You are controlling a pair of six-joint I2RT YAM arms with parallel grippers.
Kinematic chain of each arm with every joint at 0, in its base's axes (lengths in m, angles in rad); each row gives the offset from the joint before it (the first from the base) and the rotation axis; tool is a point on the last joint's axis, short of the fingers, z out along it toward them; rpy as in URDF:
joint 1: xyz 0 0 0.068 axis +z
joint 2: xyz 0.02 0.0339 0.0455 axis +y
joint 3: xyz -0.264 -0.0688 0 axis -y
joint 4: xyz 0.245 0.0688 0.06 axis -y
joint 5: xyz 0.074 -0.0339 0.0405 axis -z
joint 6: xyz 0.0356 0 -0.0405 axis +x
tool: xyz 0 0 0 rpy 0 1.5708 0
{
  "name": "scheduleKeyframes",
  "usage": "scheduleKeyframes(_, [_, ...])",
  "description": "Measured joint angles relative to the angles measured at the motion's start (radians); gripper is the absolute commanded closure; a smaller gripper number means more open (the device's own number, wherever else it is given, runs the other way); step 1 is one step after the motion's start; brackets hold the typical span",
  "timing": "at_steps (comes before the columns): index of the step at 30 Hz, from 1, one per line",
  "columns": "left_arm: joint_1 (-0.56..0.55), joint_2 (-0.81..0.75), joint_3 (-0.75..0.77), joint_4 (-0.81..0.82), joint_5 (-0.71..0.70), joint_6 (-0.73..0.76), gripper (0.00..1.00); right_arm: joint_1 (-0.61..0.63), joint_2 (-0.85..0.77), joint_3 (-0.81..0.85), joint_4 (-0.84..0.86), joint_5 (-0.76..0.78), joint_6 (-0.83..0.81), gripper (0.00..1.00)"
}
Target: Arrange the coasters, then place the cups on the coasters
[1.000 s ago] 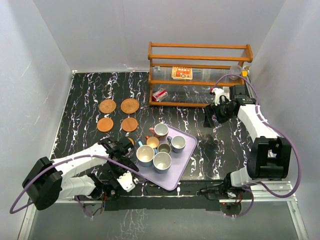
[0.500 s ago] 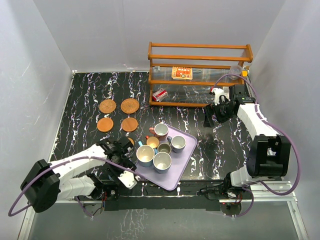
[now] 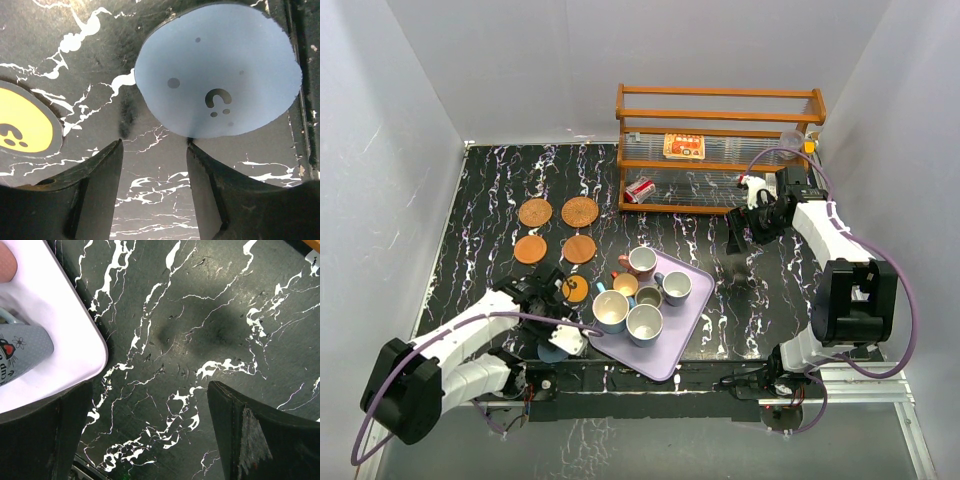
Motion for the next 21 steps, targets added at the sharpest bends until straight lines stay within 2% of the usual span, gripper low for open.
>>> scheduleKeyframes(4, [0.021,0.003,0.013,-0.003,0.024,-0.028,0.43,0.0,0.0,0.005,-0.006,0.0,-0.001,0.02])
scheduleKeyframes(15, [0.025,-0.024,0.159,-0.1,0.256,-0.127,0.27,0.0,-0.005,0.005,-0.01,-0.003,-0.002,0.02])
scheduleKeyframes(21, [-0.027,-0.046,0.142,-0.158,0.316,-0.128,0.23,0.0,-0.006,0.005,-0.01,-0.003,-0.002,0.02])
